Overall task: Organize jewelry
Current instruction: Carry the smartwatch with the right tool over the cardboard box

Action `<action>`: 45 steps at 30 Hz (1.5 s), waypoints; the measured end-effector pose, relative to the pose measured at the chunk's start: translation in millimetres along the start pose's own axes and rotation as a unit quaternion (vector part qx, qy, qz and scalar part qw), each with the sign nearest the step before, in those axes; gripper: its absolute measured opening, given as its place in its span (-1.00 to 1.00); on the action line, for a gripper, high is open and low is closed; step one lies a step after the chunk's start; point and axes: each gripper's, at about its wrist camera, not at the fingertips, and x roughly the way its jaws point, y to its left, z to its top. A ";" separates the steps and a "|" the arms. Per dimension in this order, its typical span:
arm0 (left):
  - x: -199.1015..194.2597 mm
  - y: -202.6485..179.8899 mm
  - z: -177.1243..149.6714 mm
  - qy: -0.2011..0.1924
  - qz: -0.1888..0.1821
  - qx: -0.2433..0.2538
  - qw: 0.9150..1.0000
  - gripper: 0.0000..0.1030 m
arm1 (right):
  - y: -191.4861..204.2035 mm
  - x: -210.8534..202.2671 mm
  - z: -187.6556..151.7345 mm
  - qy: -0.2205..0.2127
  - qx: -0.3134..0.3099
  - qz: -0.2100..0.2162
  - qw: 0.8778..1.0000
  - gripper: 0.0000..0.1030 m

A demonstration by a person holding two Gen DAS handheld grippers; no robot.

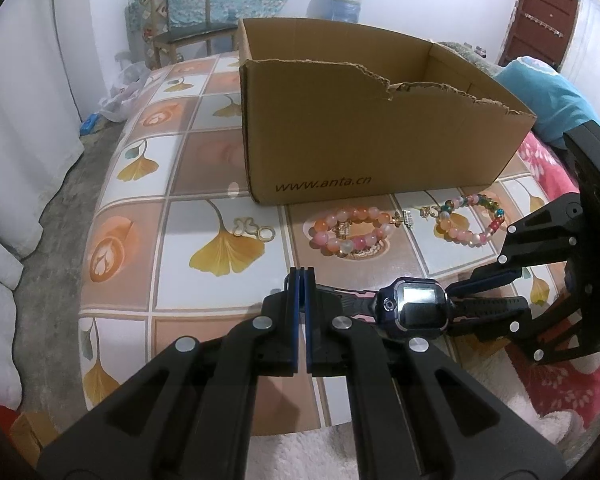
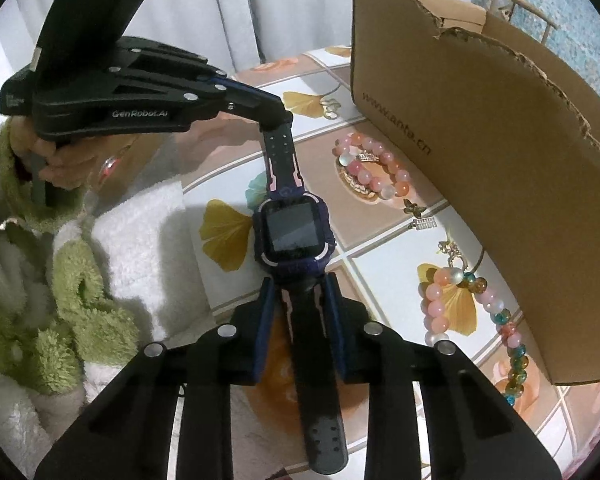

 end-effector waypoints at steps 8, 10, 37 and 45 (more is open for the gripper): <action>-11.8 -7.3 1.8 -0.020 -0.008 0.011 1.000 -0.97 | 5.9 -10.1 -5.4 -0.017 0.009 -0.015 1.000 -0.57; -17.2 -10.5 2.0 -0.026 -0.008 0.016 0.999 -0.97 | 8.3 -15.4 -6.2 -0.022 0.009 -0.020 1.000 -0.57; -150.9 -87.1 125.7 -0.256 0.001 0.178 0.950 -0.97 | 4.5 -175.7 51.1 -0.159 -0.112 -0.250 0.949 -0.59; -81.9 -54.2 205.7 -0.199 -0.013 0.130 0.971 -0.97 | -89.3 -155.4 105.6 -0.122 -0.124 -0.205 0.963 -0.59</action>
